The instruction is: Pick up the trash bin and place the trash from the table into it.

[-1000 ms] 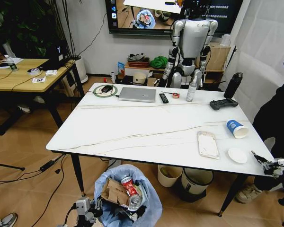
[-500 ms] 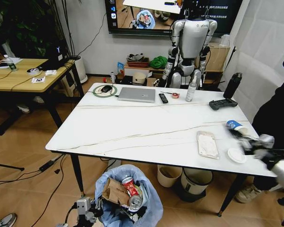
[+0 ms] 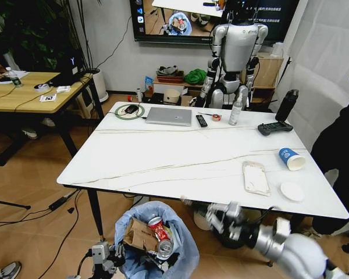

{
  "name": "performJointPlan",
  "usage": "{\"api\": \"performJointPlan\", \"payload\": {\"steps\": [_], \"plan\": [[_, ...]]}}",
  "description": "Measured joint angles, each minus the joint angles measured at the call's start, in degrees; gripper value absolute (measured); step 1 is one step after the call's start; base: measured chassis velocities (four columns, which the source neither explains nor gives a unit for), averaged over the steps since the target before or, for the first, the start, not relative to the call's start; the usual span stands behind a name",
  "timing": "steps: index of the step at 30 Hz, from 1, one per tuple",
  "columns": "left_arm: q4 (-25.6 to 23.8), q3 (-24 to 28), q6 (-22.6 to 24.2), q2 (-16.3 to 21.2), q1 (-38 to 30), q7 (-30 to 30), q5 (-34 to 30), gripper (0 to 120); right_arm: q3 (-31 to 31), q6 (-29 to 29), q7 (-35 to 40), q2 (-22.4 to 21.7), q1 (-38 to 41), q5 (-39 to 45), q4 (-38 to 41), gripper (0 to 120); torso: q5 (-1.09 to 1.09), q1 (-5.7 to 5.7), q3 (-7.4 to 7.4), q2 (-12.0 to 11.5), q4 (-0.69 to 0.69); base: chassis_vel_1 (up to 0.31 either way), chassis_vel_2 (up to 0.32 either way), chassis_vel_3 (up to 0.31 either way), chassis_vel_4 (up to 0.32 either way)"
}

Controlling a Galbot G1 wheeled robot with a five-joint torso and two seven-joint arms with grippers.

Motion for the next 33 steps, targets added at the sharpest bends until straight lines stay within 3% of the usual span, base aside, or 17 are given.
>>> {"api": "performJointPlan", "payload": {"steps": [15,30,33], "plan": [[-0.1,2.1,0.4,-0.2,0.4,0.2,0.6,0,-3.8,1.9,-0.7,0.5,1.4,-3.7,-3.8,0,0.01,0.0,0.0,0.0,0.0,0.0,0.0,0.0,0.0],[0.2,4.0,0.5,0.1,0.4,0.2,1.1,0,-2.3,2.8,-0.7,0.4,-0.1,-3.9,0.3,0,0.01,0.0,0.0,0.0,0.0,0.0,0.0,0.0,0.0],[0.2,4.2,0.5,0.1,0.3,0.2,1.2,0,-1.9,2.8,-0.6,0.5,-0.4,-4.2,0.5,11,0.02,0.0,0.0,0.0,0.0,0.0,0.0,0.0,0.0]]}}
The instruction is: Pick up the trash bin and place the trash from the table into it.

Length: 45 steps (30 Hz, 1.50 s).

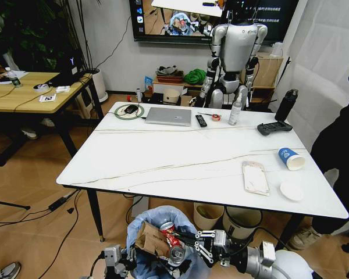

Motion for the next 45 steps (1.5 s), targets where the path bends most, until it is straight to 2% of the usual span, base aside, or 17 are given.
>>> {"api": "performJointPlan", "payload": {"steps": [1,4,8,9,10,13,14,15,19,25,32,45], "plan": [[0.0,0.0,0.0,0.0,0.0,0.0,0.0,0,0.0,0.0,0.0,0.0,0.0,0.0,0.0,11,0.0,0.0,0.0,0.0,0.0,0.0,0.0,0.0,0.0],[0.1,0.3,0.0,0.0,-0.1,0.0,0.0,0,0.4,0.0,0.2,0.0,-0.1,0.0,0.0,25,0.0,0.0,0.0,0.0,0.0,0.0,0.0,0.0,0.0],[0.2,0.5,0.1,-0.1,-0.3,0.0,0.0,0,0.9,0.0,0.7,0.1,0.1,0.0,-0.2,39,0.0,0.0,0.0,0.0,0.0,0.0,0.0,0.0,0.0],[0.2,0.5,0.1,-0.1,-0.3,0.0,0.0,0,0.9,0.0,0.7,0.1,0.1,0.0,-0.2,39,0.0,0.0,0.0,0.0,0.0,0.0,0.0,0.0,0.0],[0.2,0.4,0.1,-0.1,-0.4,0.0,0.0,0,1.5,0.0,1.5,0.5,0.3,0.4,0.0,46,0.0,0.0,0.0,0.0,-0.01,0.0,0.0,0.0,0.0],[0.3,-0.1,0.1,-0.1,-0.4,0.0,0.0,0,4.6,-1.7,6.9,2.5,2.8,3.1,0.8,57,0.01,0.0,0.0,0.0,0.0,0.0,0.0,0.0,0.0],[0.3,-0.4,0.0,-0.1,-0.3,0.0,0.0,0,7.5,-3.4,12.2,3.6,4.3,4.5,0.8,65,0.02,0.0,0.0,0.0,0.01,0.0,0.0,0.0,0.0],[0.3,-0.4,0.0,-0.1,-0.3,0.0,0.0,0,7.5,-3.4,12.2,3.6,4.3,4.5,0.8,65,0.02,0.0,0.0,0.0,0.01,0.0,0.0,0.0,0.0],[0.3,-1.2,-0.3,-0.1,-0.1,0.0,0.0,0,15.9,-8.2,22.9,4.6,7.7,7.0,-2.8,79,-0.01,0.0,0.0,0.0,0.02,0.0,0.0,0.0,0.0],[0.1,-1.9,-0.7,0.0,0.1,0.0,-0.1,0,23.0,-14.5,28.6,3.0,9.1,5.3,-10.8,99,0.01,0.01,0.01,0.0,0.0,0.0,0.0,0.0,0.0],[0.1,-1.9,-0.7,-0.3,-0.1,0.0,0.0,0,23.4,-20.9,30.3,1.2,6.3,2.1,-13.5,100,0.01,0.0,0.0,0.0,-0.01,0.0,0.0,0.0,0.0],[0.2,-1.8,-0.6,-0.5,-0.1,0.0,-0.2,0,23.2,-26.1,36.9,1.4,7.1,3.2,-17.8,100,0.0,0.0,0.01,0.0,0.01,0.0,0.0,0.0,0.0]]}}
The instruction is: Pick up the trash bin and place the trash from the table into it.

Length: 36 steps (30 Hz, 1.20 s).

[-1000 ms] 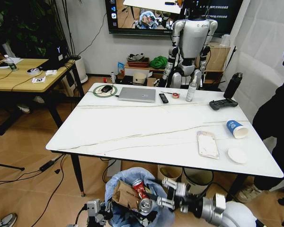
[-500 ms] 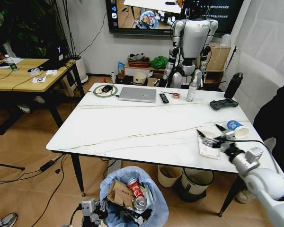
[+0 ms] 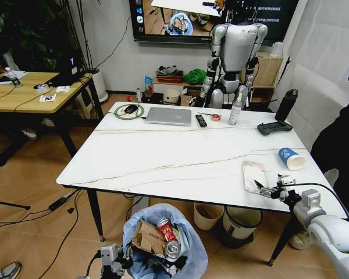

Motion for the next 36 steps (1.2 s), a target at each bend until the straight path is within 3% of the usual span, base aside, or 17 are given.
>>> {"api": "performJointPlan", "payload": {"steps": [7,23,36], "plan": [[0.0,0.4,0.9,2.5,-1.3,-0.6,-1.6,0,2.3,-1.9,6.1,2.9,-1.3,2.8,0.1,100,0.0,0.0,0.0,0.0,-0.01,0.0,0.0,0.0,0.0],[-0.4,0.1,1.0,4.1,-1.4,-0.7,-3.0,0,2.1,-2.1,6.3,3.5,-0.7,1.8,-4.1,98,0.0,0.0,0.0,0.0,-0.01,0.0,0.0,0.0,0.0],[0.1,0.4,1.0,3.8,-1.8,-0.7,-3.0,0,1.8,-1.9,6.4,3.4,-0.3,2.2,-5.3,50,0.0,0.0,-0.01,0.0,0.0,0.0,0.0,0.0,0.0]]}}
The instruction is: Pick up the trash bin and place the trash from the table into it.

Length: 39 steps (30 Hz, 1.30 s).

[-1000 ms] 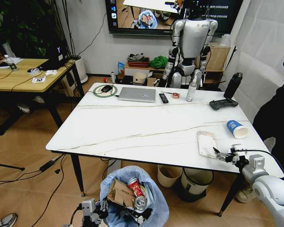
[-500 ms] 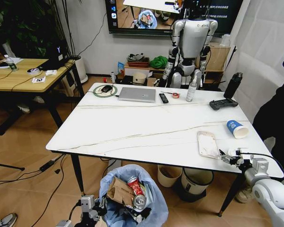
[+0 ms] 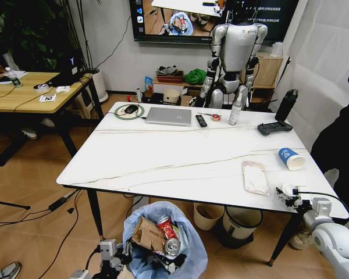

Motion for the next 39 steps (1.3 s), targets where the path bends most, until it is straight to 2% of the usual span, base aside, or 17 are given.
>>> {"api": "performJointPlan", "payload": {"steps": [5,7,11,16,21,24,26,27,33,34,39], "plan": [[0.1,-0.1,0.0,0.1,-0.1,0.0,0.0,0,-0.2,0.0,0.0,-0.2,0.0,-0.1,0.0,29,0.0,0.0,0.0,0.0,0.0,0.0,0.0,0.0,0.0],[0.1,-0.1,0.0,0.1,-0.1,0.0,0.0,0,-0.3,-0.1,0.0,-0.2,-0.1,-0.2,0.0,25,-0.01,0.0,0.0,0.0,0.0,0.0,0.0,0.0,0.0],[0.2,-0.1,0.0,0.3,-0.1,0.0,-0.1,0,-0.3,-0.1,0.0,-0.3,-0.4,-0.5,0.5,10,-0.01,0.0,0.0,0.0,0.0,0.0,0.0,0.0,0.0],[0.3,0.2,0.1,0.6,-0.2,0.0,-0.1,0,-0.1,0.0,-0.3,-0.1,-0.8,-0.5,1.2,0,0.02,0.0,0.0,0.0,-0.01,0.0,0.0,0.0,0.0],[0.6,0.3,0.1,1.1,-0.4,0.0,-0.1,0,-0.1,4.1,-3.2,0.4,-1.1,-0.5,2.1,0,0.03,0.0,0.0,0.0,-0.01,0.0,0.0,0.0,0.0],[0.6,0.3,0.0,1.4,-0.6,-0.1,-0.4,0,0.5,8.5,-7.4,0.9,-1.2,0.1,3.9,0,0.0,0.0,0.0,0.0,0.0,0.0,0.0,0.0,0.0],[0.7,0.3,0.0,1.6,-0.7,-0.1,-0.6,0,1.3,13.2,-13.2,1.1,-2.2,1.5,6.9,0,0.0,0.0,0.0,0.0,0.0,0.0,0.0,0.0,0.0],[0.7,0.3,0.0,1.6,-0.7,-0.1,-0.6,0,1.3,13.2,-13.2,1.1,-2.2,1.5,6.9,0,0.0,0.0,0.0,0.0,0.0,0.0,0.0,0.0,0.0],[0.5,0.7,0.1,2.9,-0.4,-0.1,-1.0,0,0.1,23.8,-29.0,0.8,-7.5,6.2,18.6,0,-0.02,0.0,0.0,0.0,-0.01,0.0,0.0,0.0,0.0],[0.5,0.7,0.1,2.9,-0.4,-0.1,-1.0,0,0.1,23.8,-29.0,0.8,-7.5,6.2,18.6,0,-0.02,0.0,0.0,0.0,-0.01,0.0,0.0,0.0,0.0],[-0.5,-0.1,1.1,4.1,0.3,-0.7,-2.6,0,-5.5,26.9,-41.8,-0.2,-9.5,7.3,23.9,0,-0.02,0.0,0.0,0.0,-0.01,0.0,0.0,0.0,0.0]]}}
